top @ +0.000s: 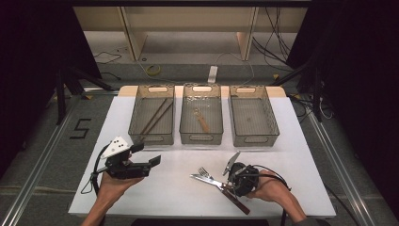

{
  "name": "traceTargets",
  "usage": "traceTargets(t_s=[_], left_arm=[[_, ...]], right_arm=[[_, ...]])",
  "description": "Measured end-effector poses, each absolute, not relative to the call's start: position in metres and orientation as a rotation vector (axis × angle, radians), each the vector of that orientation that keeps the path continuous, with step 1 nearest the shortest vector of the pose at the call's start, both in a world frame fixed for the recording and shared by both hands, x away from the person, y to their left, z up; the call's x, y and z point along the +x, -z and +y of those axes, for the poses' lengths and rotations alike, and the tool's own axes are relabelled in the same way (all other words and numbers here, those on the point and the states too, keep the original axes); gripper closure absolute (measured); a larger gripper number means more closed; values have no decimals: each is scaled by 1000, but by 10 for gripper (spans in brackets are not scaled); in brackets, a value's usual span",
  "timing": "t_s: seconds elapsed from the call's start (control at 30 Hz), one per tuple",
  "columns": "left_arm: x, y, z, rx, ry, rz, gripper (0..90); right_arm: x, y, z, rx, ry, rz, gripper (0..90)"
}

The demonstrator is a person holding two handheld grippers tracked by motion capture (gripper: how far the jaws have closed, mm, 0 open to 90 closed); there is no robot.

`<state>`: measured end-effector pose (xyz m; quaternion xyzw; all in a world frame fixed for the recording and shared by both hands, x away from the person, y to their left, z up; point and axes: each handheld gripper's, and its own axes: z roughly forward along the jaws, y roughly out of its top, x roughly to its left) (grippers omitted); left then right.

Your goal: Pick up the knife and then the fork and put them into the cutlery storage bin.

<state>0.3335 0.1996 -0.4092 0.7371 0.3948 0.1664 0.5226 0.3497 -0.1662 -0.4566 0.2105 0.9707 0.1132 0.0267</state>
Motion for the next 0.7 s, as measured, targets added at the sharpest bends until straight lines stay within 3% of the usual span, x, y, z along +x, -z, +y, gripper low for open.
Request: traceTargets(t_s=[0.17, 0.7], left_arm=[[333, 409, 197, 1760, -383, 937, 156], [332, 410, 195, 1763, -369, 928, 155]], right_arm=[[349, 457, -164, 630, -342, 3007, 740], [350, 456, -160, 608, -300, 3018, 765]])
